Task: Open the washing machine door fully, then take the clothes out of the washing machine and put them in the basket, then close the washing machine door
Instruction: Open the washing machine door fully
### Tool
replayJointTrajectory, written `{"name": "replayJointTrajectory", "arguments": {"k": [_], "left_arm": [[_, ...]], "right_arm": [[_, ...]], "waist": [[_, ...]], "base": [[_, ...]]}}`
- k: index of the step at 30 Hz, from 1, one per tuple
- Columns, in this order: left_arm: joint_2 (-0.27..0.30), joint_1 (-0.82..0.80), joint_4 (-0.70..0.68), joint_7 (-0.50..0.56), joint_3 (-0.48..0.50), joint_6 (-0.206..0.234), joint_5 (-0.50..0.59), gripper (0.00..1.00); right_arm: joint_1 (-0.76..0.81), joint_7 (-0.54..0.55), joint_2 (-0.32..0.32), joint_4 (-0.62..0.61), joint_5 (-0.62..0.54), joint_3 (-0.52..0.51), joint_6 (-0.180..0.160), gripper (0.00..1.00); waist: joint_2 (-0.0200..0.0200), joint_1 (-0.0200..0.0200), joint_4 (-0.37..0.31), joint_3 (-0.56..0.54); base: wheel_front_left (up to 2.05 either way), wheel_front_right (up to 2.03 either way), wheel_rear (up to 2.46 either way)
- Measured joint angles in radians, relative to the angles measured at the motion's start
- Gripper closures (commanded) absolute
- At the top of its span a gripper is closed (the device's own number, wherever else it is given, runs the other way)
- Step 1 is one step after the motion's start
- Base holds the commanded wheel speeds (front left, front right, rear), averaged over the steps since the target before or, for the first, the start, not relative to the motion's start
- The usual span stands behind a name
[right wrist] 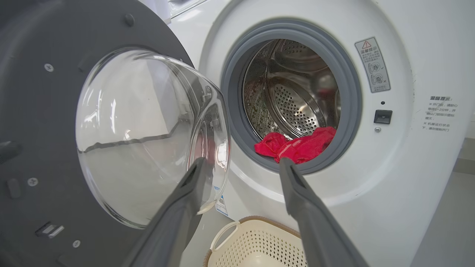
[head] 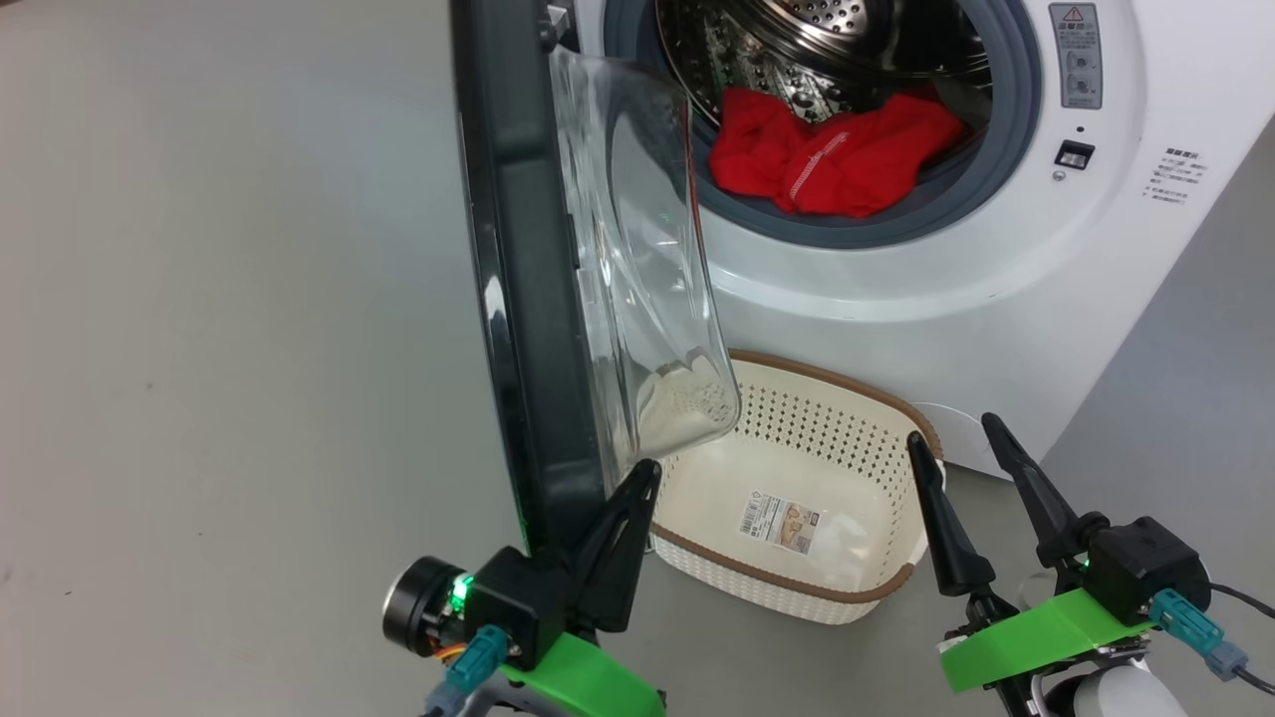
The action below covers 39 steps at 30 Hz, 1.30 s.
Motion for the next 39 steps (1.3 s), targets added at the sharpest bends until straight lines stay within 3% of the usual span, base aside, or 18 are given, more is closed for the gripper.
{"name": "replayJointTrajectory", "arguments": {"k": [23,39], "left_arm": [[0.044,0.062,-0.039,-0.008,0.079,0.098,-0.003,1.0],[0.093,0.056,0.035,-0.039,0.175,0.124,-0.04,1.0]], "right_arm": [[0.001,0.0,0.0,0.013,0.0,0.008,0.0,0.0],[0.001,0.0,0.0,0.018,0.0,0.024,0.0,0.0]], "waist": [[0.0,0.0,0.072,-0.017],[0.0,0.0,0.078,-0.02]], "base": [[0.0,0.0,0.0],[0.0,0.0,0.0]]}}
